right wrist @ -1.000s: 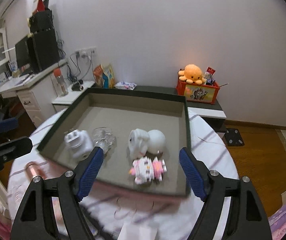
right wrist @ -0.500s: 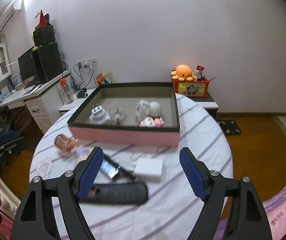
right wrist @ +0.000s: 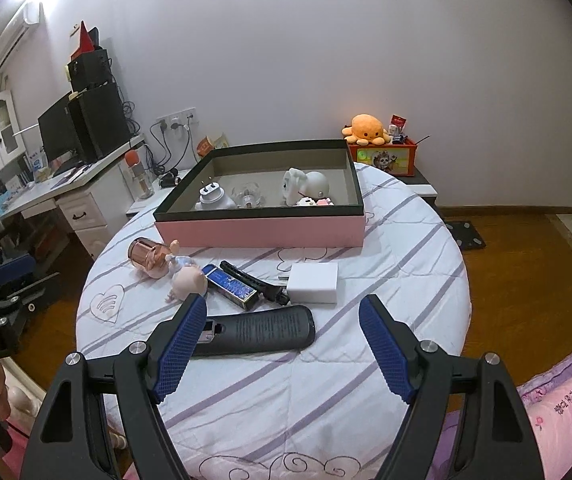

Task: Organize rigid objects
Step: 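Withdraw both tools from the box toward the remaining items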

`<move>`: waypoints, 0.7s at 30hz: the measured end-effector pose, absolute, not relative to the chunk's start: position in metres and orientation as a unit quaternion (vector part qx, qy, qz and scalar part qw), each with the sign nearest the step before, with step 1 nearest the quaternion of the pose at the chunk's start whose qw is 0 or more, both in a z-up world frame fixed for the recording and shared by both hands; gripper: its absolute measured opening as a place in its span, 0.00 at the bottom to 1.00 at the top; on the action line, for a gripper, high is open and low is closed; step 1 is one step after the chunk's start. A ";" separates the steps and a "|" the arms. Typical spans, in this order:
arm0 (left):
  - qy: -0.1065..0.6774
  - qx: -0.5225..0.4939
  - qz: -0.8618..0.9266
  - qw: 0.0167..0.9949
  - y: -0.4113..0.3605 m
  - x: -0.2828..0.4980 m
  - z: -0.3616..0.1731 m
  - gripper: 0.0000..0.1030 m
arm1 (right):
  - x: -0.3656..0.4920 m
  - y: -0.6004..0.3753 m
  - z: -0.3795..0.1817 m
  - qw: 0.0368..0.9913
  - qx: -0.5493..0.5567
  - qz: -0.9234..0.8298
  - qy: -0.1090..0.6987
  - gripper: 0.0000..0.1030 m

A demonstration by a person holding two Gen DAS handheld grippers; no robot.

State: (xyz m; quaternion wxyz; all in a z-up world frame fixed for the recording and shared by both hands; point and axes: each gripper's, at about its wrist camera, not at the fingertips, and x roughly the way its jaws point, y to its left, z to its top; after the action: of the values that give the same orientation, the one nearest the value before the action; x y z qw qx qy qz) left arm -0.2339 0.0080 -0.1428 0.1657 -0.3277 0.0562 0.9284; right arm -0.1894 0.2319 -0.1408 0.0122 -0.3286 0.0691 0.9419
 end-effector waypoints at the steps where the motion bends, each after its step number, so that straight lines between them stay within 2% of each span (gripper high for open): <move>1: 0.058 -0.328 0.928 0.166 0.009 -0.232 -0.143 1.00 | -0.188 0.231 -0.141 0.013 -0.329 0.942 0.068 0.78; 21: 0.078 -0.367 0.913 0.159 0.006 -0.243 -0.179 1.00 | -0.198 0.245 -0.174 0.035 -0.365 0.927 0.078 0.78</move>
State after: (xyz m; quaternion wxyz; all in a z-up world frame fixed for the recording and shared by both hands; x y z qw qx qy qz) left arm -0.2430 0.0058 -0.1789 0.1595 -0.3666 0.0779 0.9133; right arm -0.1982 0.2453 -0.1739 0.0347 -0.3649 0.0778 0.9271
